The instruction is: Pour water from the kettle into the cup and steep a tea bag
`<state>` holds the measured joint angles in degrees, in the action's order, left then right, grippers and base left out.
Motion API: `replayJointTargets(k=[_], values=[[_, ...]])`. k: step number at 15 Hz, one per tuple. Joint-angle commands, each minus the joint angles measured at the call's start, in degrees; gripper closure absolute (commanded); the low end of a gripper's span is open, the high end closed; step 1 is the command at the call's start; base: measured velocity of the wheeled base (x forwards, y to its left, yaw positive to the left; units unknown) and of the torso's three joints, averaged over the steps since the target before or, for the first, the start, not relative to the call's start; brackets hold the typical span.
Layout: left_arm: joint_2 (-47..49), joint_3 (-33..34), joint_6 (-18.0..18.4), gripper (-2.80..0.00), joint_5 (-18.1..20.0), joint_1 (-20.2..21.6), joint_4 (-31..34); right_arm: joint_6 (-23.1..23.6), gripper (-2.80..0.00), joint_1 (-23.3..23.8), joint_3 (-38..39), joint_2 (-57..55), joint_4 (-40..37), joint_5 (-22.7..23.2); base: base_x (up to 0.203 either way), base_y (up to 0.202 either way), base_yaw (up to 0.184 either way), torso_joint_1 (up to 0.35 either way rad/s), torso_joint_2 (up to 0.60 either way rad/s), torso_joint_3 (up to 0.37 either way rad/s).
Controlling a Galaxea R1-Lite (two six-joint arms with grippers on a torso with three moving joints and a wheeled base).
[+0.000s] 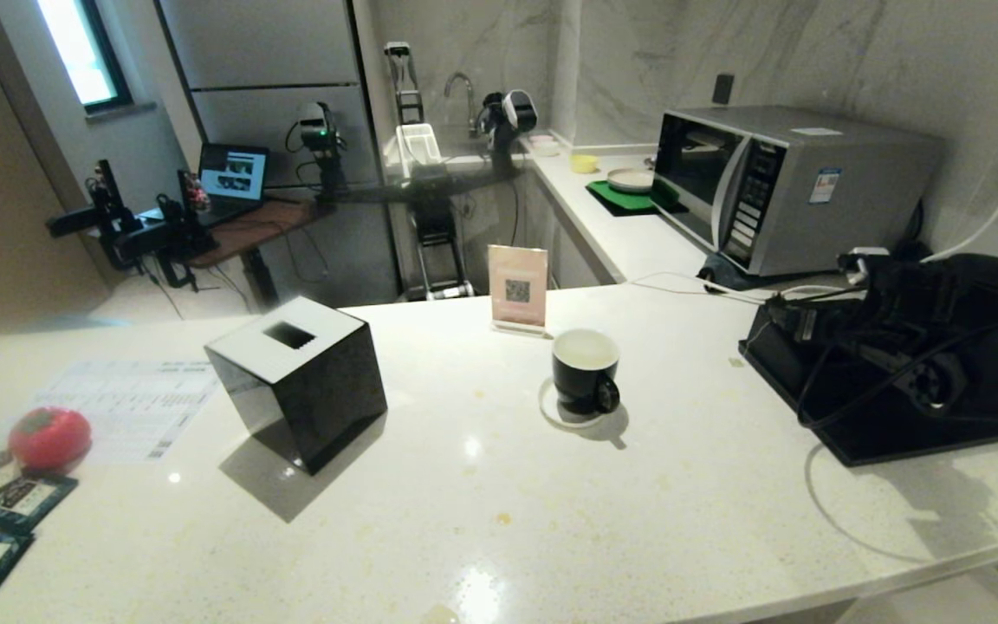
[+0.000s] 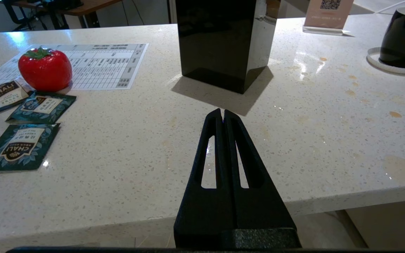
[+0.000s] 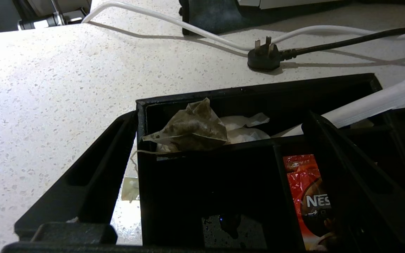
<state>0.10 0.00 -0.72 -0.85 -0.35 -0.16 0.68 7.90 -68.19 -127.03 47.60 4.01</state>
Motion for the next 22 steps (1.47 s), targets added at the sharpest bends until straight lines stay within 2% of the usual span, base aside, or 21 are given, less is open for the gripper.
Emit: replayJointTargets(k=[1,6,7,22], values=[[0.08,0.0,0.01,0.0,-0.03,0.0,-0.02,0.02,-2.8,0.01,-0.01,-0.59,0.38,0.03,0.0,0.0,0.0,0.0,0.0,0.0],[0.08,0.0,0.01,0.0,-0.03,0.0,-0.02,0.02,-2.8,0.01,-0.01,-1.11,1.18,0.03,0.0,0.0,0.0,0.0,0.0,0.0],[0.08,0.0,0.01,0.0,-0.03,0.0,-0.02,0.02,0.0,0.01,-0.01,-1.11,1.18,0.03,0.0,0.0,0.0,0.0,0.0,0.0],[0.08,0.0,0.01,0.0,-0.03,0.0,-0.02,-0.33,0.0,-0.08,-0.01,0.29,2.75,0.12,0.0,0.0,0.0,0.0,0.0,0.0]])
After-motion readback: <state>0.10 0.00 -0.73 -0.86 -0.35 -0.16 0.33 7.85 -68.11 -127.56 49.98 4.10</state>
